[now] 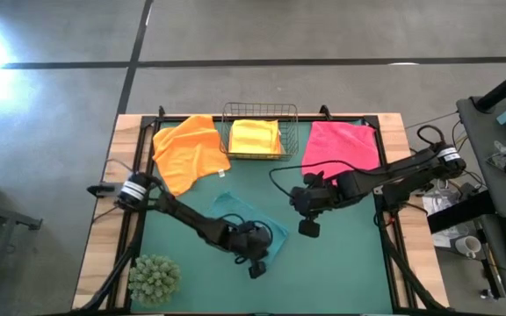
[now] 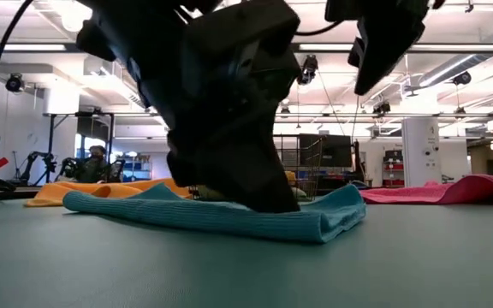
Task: Fold microfiber towels
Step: Fold the green microfiber cloth
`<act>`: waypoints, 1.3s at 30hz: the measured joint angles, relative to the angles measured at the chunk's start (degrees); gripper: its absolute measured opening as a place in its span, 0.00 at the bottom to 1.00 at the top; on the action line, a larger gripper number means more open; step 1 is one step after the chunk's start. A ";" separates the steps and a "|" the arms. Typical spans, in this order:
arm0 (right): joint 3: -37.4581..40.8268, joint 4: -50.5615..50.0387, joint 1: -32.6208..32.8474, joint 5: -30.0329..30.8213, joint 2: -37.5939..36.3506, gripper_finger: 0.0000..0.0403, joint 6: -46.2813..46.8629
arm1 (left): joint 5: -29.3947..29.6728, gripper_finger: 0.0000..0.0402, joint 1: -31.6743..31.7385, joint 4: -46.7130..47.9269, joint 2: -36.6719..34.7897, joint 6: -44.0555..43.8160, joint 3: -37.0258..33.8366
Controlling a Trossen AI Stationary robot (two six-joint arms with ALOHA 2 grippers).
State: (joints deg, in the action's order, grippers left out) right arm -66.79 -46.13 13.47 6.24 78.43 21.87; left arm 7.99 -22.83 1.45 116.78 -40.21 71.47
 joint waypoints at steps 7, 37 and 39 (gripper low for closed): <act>2.60 0.14 0.00 -0.25 0.02 0.02 0.62 | 0.17 0.00 -2.23 6.99 -0.47 -2.83 0.44; 5.37 9.03 0.00 -0.70 3.13 0.02 -1.83 | -2.62 0.07 -6.01 52.08 -13.87 10.77 1.38; 5.37 10.05 0.00 -1.27 3.13 0.02 -2.49 | -2.64 0.12 -6.01 55.37 -13.87 10.83 2.47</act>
State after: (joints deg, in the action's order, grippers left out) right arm -61.42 -36.08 13.47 4.97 81.56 19.38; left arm 5.34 -28.84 56.82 102.91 -29.39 73.94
